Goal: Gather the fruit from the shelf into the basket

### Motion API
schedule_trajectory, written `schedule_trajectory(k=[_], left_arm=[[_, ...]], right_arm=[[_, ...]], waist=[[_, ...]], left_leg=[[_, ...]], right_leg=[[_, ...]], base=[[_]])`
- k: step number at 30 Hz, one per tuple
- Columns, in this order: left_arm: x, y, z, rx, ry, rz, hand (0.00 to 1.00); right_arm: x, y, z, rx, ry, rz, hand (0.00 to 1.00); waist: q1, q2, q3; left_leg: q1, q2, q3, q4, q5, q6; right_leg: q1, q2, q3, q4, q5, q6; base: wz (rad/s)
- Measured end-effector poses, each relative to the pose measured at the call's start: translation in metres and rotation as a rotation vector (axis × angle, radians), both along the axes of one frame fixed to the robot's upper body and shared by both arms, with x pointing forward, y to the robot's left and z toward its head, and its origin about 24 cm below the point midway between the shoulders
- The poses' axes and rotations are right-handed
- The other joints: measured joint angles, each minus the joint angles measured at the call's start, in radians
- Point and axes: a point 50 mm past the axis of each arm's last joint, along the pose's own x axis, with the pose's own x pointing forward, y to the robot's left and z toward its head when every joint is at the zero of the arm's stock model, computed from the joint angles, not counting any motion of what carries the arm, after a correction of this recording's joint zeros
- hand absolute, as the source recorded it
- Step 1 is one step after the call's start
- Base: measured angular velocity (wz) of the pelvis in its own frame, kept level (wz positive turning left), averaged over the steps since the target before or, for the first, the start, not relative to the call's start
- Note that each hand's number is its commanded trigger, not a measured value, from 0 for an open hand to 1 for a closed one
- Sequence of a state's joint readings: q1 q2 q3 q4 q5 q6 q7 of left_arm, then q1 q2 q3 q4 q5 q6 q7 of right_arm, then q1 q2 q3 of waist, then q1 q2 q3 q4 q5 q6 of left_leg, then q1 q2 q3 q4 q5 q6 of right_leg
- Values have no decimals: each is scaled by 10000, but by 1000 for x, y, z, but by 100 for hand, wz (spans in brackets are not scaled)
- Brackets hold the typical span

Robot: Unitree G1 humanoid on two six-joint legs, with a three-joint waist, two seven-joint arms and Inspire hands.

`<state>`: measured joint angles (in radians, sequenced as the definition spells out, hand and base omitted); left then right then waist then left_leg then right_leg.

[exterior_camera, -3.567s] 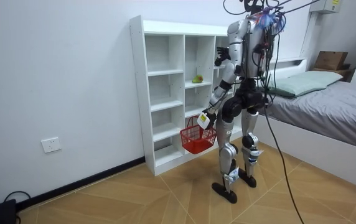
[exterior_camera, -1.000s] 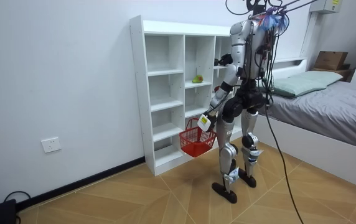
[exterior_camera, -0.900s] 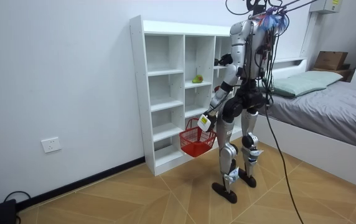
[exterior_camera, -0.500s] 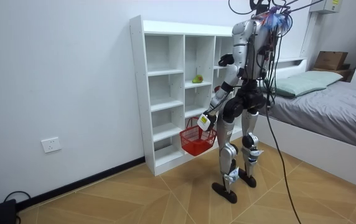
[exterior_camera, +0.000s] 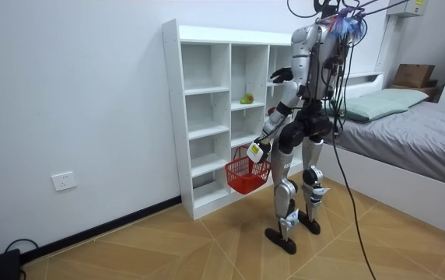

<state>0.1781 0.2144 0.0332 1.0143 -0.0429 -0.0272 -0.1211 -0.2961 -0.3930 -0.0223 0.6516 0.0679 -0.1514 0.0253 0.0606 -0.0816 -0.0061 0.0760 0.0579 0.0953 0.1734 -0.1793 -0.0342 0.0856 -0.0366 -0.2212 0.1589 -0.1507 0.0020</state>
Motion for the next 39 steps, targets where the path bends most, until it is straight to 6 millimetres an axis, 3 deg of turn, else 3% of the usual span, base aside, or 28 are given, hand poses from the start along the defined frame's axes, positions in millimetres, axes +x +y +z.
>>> schedule_trajectory(k=[9, 28, 39], left_arm=[[4, -1, 1, -75, -160, -15, 100], [5, -2, 1, -137, -161, -110, 100], [5, -2, 1, -75, -179, -83, 100]], right_arm=[[3, 3, 8, -22, -347, 23, 0], [6, 7, 16, -199, -626, -121, 0], [10, 13, 30, -630, -1131, 112, 0]], waist=[[-31, 89, 61], [27, 56, 37], [97, 76, 51]], left_leg=[[-114, -3, 18, 3, 2, 1], [-147, -3, 119, -40, 5, 3], [-303, -1, 117, -52, 8, 5]], right_leg=[[-50, 1, 22, -66, -1, 1], [-194, 13, 166, -24, -2, 4], [-351, 19, 171, -10, 0, 0]], base=[[0], [-2], [0]])
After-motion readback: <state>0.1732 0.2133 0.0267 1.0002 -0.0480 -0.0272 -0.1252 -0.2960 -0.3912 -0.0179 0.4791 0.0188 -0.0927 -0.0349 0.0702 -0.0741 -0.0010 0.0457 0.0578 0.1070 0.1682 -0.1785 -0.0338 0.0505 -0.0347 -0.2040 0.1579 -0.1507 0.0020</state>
